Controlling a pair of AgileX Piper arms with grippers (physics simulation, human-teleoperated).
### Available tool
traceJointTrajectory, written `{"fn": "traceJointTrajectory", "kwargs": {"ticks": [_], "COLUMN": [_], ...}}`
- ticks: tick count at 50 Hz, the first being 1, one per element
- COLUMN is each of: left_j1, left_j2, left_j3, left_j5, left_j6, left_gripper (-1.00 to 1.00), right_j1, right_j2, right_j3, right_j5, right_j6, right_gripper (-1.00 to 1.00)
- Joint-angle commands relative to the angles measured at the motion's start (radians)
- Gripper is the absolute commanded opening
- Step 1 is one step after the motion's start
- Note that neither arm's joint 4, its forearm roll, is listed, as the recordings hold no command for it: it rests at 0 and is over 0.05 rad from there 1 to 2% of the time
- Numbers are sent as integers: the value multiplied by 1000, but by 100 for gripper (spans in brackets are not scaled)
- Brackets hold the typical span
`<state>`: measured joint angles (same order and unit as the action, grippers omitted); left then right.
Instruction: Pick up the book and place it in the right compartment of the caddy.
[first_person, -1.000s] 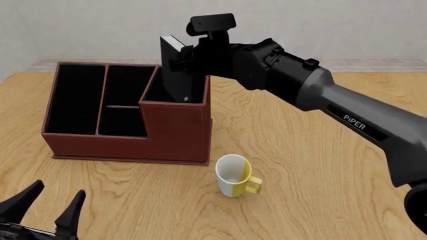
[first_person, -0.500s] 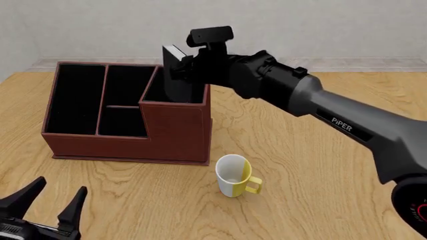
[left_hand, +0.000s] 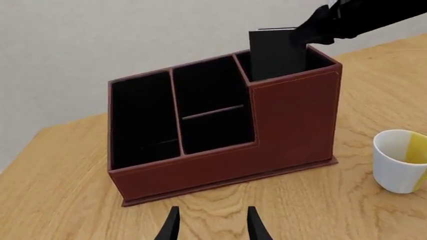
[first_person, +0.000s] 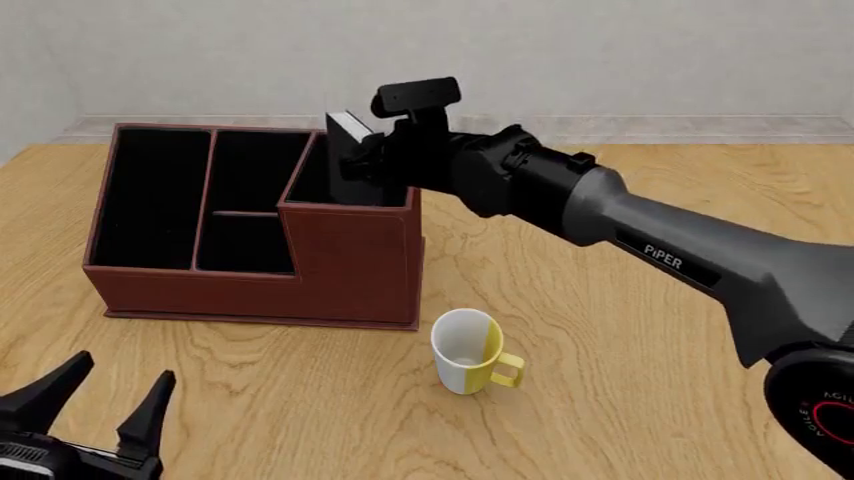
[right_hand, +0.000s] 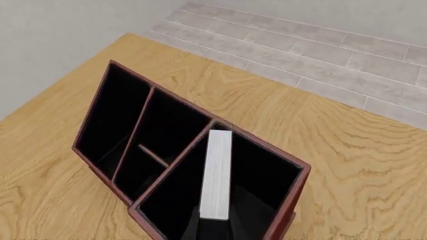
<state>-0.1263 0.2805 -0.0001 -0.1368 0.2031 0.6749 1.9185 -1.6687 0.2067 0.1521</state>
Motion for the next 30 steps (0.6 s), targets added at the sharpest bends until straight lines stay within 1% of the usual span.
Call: {"fn": "traceJointTrajectory", "kwargs": {"ticks": [1, 30], "left_j1": [4, 8], "left_j2": [11, 41], "left_j3": [0, 0], "left_j5": [-9, -35], "left_j6": [2, 6], "left_gripper": [100, 100], "right_j1": [2, 4], "right_j2": [3, 12], "right_j3": [4, 23], "right_j5": [-24, -46], "right_j6": [22, 30], "right_gripper": [-100, -100]}}
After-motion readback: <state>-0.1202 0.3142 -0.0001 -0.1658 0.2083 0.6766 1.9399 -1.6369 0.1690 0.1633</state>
